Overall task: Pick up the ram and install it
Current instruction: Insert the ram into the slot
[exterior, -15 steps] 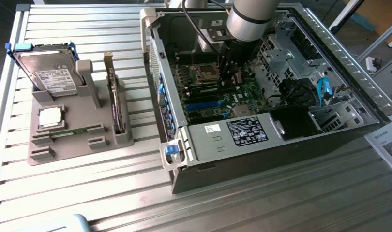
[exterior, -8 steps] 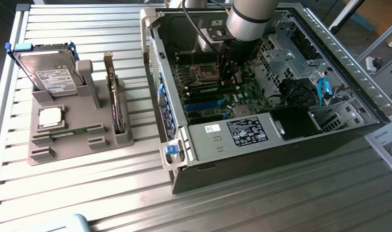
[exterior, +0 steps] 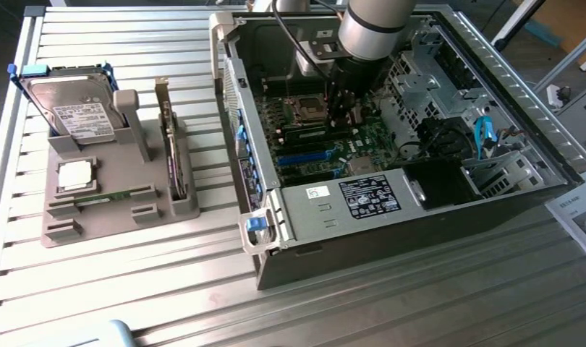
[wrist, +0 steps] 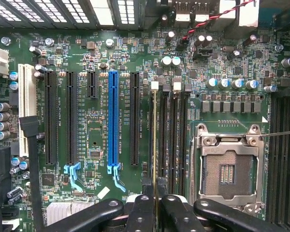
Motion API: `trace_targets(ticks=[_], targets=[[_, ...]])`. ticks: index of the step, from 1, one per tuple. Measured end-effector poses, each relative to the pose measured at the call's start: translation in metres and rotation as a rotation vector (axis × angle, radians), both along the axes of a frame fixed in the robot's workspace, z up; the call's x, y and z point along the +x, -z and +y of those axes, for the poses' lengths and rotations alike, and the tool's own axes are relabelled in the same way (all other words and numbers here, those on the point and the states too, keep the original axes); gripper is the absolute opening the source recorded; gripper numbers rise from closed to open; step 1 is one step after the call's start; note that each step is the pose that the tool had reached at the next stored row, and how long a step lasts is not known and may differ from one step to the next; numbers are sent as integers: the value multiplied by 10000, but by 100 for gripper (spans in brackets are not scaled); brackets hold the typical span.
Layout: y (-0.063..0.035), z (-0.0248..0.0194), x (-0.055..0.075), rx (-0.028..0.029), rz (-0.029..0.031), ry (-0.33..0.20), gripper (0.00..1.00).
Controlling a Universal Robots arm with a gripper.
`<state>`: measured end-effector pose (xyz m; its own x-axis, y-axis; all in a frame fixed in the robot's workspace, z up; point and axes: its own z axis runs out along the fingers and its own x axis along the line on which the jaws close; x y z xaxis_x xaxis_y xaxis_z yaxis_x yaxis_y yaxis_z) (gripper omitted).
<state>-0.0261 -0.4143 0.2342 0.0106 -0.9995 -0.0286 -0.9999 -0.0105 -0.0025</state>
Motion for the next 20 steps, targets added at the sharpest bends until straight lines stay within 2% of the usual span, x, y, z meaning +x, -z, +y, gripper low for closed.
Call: trace_targets(ticks=[12,13,14,16,17,20], targets=[[39,-1,0,0,2,0,13],[40,0,0,1,2,0,14],[40,0,0,1,2,0,20],[41,0,0,1,1,0,20],[41,0,0,0,1,0,26],[34,0,0,2,1,1,26]])
